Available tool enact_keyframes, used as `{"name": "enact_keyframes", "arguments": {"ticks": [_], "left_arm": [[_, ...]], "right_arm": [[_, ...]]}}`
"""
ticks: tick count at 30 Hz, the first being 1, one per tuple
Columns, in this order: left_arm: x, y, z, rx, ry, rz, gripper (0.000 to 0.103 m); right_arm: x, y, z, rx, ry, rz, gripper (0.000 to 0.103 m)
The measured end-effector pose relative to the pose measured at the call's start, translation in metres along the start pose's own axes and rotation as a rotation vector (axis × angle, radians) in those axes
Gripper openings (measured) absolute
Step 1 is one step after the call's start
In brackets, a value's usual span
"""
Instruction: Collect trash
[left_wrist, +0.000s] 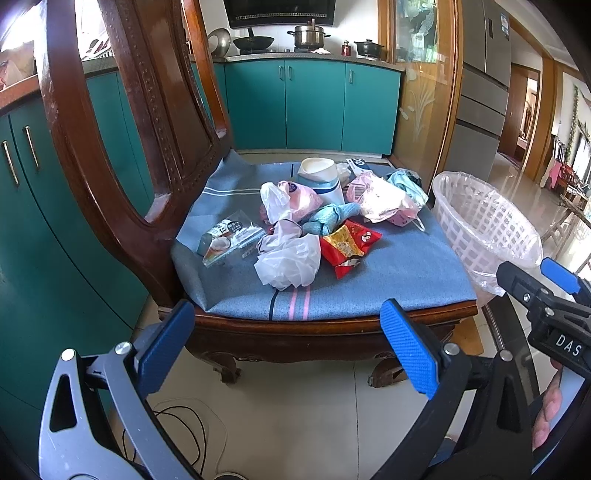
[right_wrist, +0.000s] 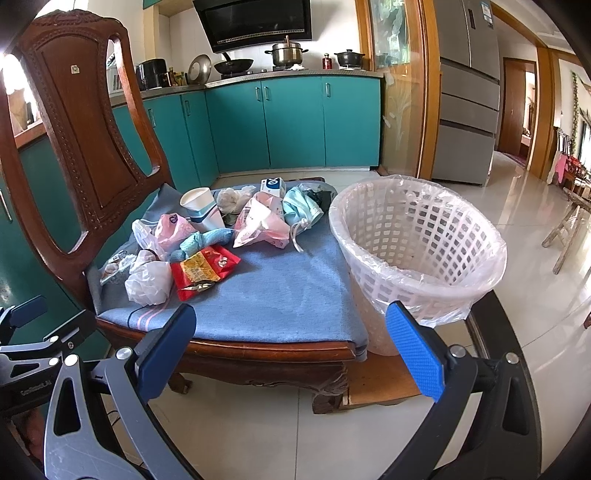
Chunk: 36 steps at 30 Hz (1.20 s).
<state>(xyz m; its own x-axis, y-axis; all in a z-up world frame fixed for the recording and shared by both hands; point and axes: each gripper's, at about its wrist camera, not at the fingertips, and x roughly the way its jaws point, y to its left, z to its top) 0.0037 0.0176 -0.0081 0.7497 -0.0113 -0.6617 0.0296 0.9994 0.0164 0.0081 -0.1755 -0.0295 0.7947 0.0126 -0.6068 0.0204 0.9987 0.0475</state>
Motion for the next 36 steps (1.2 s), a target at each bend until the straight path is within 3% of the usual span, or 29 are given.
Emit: {"name": "enact_keyframes", "arguments": {"ticks": [7, 14, 18, 22, 26, 28, 30, 36], "left_arm": [[-0.003, 0.007, 0.001, -0.029, -0.036, -0.028, 0.1], [0.002, 0.036, 0.004, -0.09, -0.047, 0.008, 0.1], [0.009, 0.051, 0.005, -0.144, -0.023, 0.01, 0.1], [0.016, 0.045, 0.01, -0.032, -0.014, 0.082, 0.1], [0.042, 0.027, 0.022, 0.196, -0.011, 0.233, 0.096], [0.061, 0.025, 0.027, 0.255, 0.025, 0.232, 0.081], [0.086, 0.027, 0.031, 0.297, 0.086, 0.231, 0.074], [0.125, 0.033, 0.037, 0.361, 0.123, 0.239, 0.074]], "right_arm": [[-0.004, 0.0, 0.002, -0.003, -0.018, 0.015, 0.1], [-0.02, 0.004, 0.005, -0.038, -0.121, 0.027, 0.1], [-0.01, 0.008, 0.004, -0.065, -0.066, 0.048, 0.1], [-0.008, 0.007, 0.003, -0.062, -0.056, 0.077, 0.1], [0.007, 0.004, 0.005, -0.024, 0.001, 0.162, 0.1], [0.016, 0.002, 0.009, 0.01, 0.023, 0.244, 0.1], [0.029, 0.001, 0.018, 0.05, 0.055, 0.322, 0.1], [0.108, -0.02, 0.031, 0.383, 0.285, 0.529, 0.099]]}}
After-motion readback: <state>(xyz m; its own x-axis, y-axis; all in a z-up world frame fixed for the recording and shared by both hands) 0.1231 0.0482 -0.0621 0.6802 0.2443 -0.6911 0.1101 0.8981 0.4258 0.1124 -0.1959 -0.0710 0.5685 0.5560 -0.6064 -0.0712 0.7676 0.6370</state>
